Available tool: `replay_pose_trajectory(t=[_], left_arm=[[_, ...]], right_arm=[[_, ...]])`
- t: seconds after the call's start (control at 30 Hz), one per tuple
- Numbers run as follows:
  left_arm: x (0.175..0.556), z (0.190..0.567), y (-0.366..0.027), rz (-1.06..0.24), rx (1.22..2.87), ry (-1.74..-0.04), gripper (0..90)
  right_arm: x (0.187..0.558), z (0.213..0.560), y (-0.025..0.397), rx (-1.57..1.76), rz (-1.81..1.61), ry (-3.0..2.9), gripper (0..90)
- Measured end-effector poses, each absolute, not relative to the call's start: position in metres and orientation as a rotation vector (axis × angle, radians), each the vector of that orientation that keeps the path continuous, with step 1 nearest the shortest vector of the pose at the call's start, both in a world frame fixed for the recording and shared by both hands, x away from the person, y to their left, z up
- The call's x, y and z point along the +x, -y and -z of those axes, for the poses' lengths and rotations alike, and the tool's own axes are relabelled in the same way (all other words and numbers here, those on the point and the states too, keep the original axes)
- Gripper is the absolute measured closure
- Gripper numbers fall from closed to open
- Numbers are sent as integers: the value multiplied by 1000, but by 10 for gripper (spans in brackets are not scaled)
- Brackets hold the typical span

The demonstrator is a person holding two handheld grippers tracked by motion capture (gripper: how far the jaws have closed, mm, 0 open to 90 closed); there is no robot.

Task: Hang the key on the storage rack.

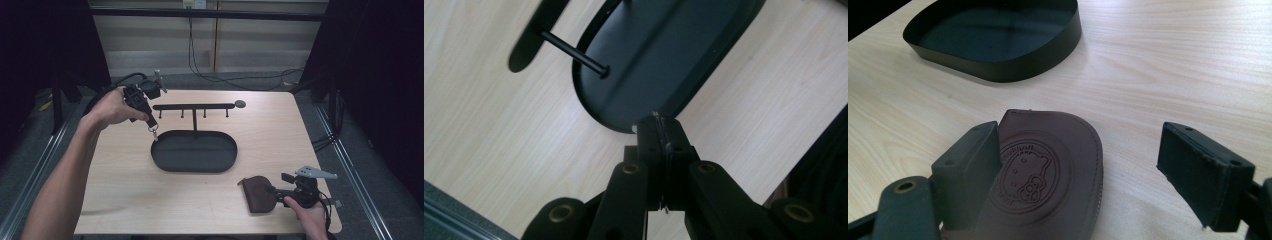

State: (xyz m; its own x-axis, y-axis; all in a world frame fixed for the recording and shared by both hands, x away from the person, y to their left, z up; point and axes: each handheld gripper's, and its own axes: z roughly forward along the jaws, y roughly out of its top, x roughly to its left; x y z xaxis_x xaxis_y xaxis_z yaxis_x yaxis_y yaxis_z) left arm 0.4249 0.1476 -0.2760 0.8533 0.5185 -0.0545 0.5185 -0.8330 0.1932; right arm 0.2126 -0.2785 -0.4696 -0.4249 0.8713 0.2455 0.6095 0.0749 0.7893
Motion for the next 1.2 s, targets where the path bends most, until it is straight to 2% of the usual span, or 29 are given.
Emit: replay_pose_trajectory(t=[0.4,1.2], left_arm=[[441,273,-142,-60,2793,-850,896],[452,284,-135,-87,2805,-907,894]], right_arm=[[213,470,279,1480,-1281,-2072,171],[213,470,278,1479,-1280,-2079,171]])
